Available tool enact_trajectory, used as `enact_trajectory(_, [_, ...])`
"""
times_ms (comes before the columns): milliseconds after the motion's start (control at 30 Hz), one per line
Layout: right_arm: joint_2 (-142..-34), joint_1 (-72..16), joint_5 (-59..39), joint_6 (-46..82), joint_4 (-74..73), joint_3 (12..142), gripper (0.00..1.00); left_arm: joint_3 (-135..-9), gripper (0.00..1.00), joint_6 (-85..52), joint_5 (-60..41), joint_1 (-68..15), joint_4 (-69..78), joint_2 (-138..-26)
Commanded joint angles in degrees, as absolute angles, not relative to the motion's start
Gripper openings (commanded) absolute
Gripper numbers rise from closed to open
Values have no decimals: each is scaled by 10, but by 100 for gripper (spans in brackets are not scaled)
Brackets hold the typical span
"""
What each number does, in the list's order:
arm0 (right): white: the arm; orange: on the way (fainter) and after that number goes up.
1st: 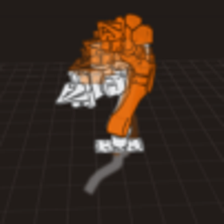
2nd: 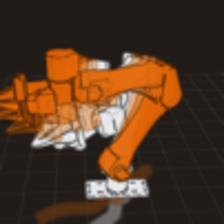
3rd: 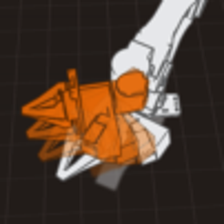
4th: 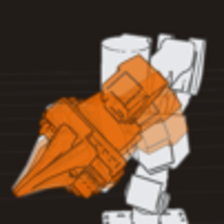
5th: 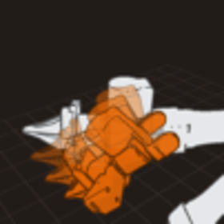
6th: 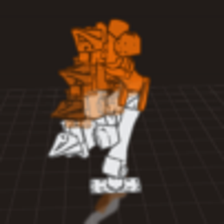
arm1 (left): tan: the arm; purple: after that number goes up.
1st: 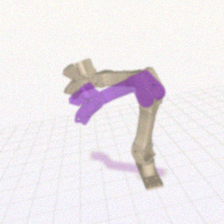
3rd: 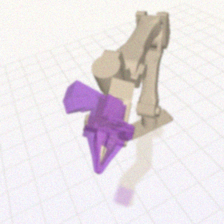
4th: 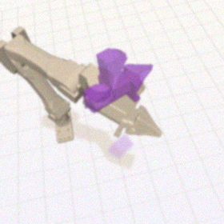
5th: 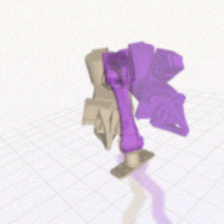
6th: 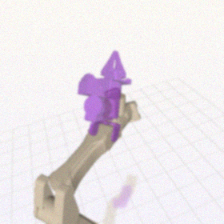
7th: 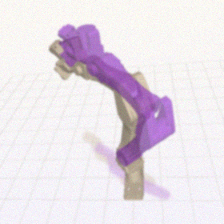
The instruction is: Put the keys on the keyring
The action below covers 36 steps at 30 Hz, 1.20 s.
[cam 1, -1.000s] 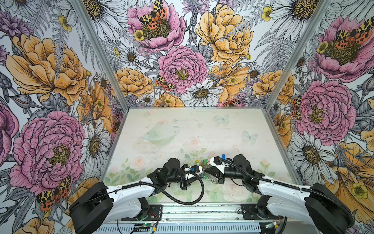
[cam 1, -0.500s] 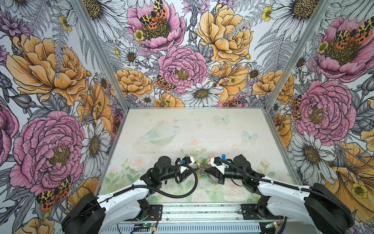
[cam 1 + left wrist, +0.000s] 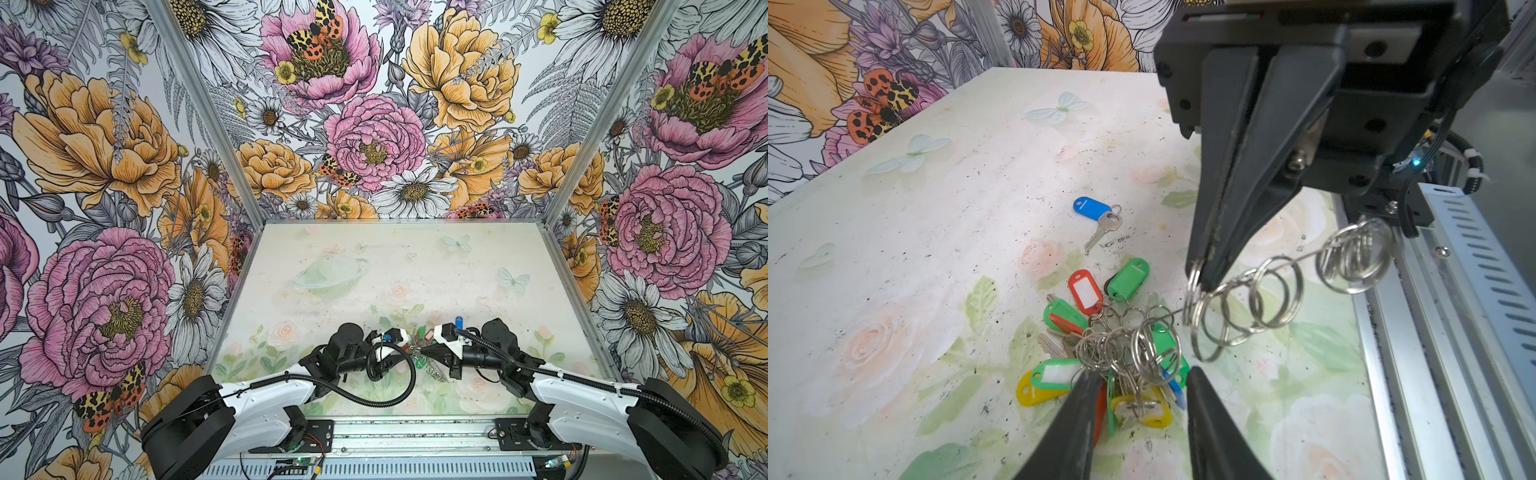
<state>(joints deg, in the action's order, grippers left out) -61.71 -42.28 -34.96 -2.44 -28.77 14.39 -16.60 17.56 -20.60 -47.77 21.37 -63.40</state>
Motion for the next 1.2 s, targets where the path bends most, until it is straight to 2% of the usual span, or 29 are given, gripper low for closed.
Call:
enact_trajectory(0, [-608,-423,-368,-18,-326,144,0,-182,38,184,-191,-477,216,-634])
enact_trajectory(267, [-618,-425,-373,-18,-327,147,0,-188,38,181,-195,-476,220,-643])
enact_trajectory(633, [-623,-426,-367,-25,-320,151,0,-176,37,172,-252,-478,236,-613])
enact_trajectory(1167, [-625,-434,-370,-27,-316,154,0,-192,25,165,-293,-483,236,-637])
